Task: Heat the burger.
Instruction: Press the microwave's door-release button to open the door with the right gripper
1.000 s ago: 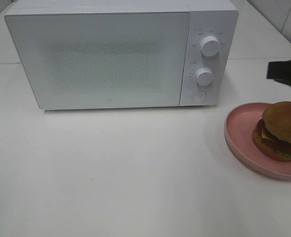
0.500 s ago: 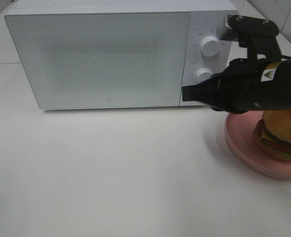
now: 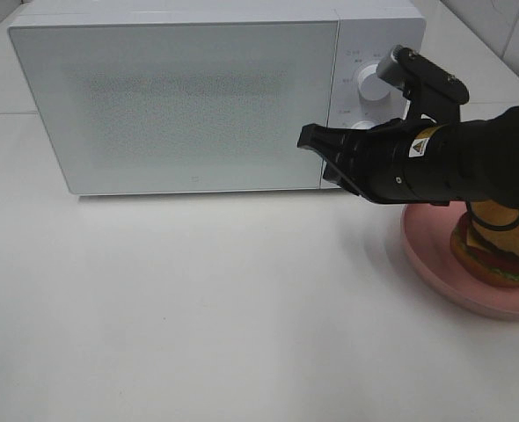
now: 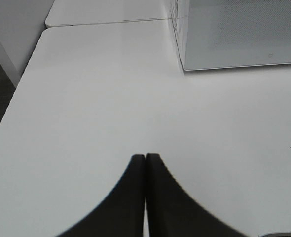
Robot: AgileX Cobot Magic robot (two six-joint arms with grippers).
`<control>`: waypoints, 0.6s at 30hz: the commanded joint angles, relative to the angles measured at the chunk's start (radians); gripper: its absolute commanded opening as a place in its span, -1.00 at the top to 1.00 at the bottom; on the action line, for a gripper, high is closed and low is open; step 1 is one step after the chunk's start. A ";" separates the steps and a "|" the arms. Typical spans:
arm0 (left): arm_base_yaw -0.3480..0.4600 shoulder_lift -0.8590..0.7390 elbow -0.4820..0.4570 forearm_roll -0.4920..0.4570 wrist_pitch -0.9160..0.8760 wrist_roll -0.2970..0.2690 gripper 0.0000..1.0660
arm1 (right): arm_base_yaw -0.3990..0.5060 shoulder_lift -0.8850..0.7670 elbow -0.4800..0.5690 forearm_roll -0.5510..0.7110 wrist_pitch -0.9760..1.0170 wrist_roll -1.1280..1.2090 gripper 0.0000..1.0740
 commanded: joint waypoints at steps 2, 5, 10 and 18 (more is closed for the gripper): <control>-0.003 -0.020 0.002 -0.003 -0.015 -0.002 0.99 | 0.001 0.026 -0.012 0.000 -0.072 0.206 1.00; -0.003 -0.020 0.002 -0.003 -0.015 -0.002 0.99 | 0.001 0.039 -0.012 0.000 -0.085 0.343 1.00; -0.003 -0.020 0.002 -0.003 -0.015 -0.002 0.99 | 0.001 0.064 -0.012 -0.004 -0.143 0.521 1.00; -0.003 -0.020 0.002 -0.003 -0.015 -0.002 0.99 | 0.001 0.123 -0.012 0.000 -0.269 0.748 1.00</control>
